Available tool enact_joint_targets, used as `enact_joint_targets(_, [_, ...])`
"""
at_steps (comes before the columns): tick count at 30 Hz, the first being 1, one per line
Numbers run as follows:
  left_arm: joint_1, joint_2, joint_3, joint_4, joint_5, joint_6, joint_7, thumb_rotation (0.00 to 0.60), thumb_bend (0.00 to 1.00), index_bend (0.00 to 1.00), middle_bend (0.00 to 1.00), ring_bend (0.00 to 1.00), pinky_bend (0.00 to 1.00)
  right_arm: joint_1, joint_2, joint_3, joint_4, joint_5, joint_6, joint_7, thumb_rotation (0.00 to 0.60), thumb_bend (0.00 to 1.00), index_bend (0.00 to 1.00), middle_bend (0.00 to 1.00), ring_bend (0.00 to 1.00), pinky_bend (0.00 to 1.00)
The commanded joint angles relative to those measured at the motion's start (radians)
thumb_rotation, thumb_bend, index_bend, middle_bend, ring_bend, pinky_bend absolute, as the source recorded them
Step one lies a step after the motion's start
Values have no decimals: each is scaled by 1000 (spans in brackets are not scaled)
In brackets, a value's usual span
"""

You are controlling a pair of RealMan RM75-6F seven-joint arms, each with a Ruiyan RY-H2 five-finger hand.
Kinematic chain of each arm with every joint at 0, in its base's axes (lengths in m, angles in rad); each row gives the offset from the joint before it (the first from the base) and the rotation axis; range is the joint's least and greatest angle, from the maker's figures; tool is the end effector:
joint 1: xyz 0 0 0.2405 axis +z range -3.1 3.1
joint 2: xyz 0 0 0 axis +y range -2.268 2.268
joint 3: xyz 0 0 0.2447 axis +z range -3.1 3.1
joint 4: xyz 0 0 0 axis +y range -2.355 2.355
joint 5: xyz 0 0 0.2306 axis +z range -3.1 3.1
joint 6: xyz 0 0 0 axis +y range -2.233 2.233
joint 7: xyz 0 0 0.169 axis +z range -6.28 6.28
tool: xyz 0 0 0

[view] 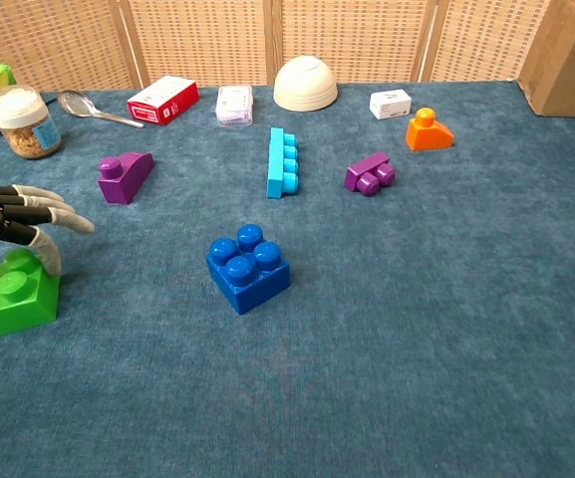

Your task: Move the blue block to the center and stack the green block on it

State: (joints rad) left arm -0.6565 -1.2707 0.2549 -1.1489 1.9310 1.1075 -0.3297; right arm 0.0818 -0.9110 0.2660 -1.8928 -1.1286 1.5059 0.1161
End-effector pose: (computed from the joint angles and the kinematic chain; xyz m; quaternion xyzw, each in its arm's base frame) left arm -0.2826 0.2947 0.0231 -0.8951 -0.2515 -0.2537 0.2668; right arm -0.2930 -0.2380 0.2252 0.4056 -0.4460 0.4667 0.6471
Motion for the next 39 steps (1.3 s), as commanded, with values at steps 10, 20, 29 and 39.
enact_joint_targets(10, [-3,25,0,-35,-31,25,-35,600,244,469,56,0,0,-12,4,8,-2,-7,3,20,490,237,204,137,0,0])
enact_joint_targets(20, [-4,146,-22,-210,-117,6,-46,600,245,469,79,0,0,1,-16,9,16,-16,-25,30,490,236,203,138,0,0])
enact_joint_targets(29, [-14,228,-65,-356,-198,-39,-15,600,245,475,79,0,0,7,-37,-1,52,-31,-52,54,490,237,203,138,0,0])
enact_joint_targets(39, [-57,235,-143,-426,-260,-103,27,600,244,477,82,0,0,8,-47,-1,86,-43,-58,68,490,236,204,137,0,0])
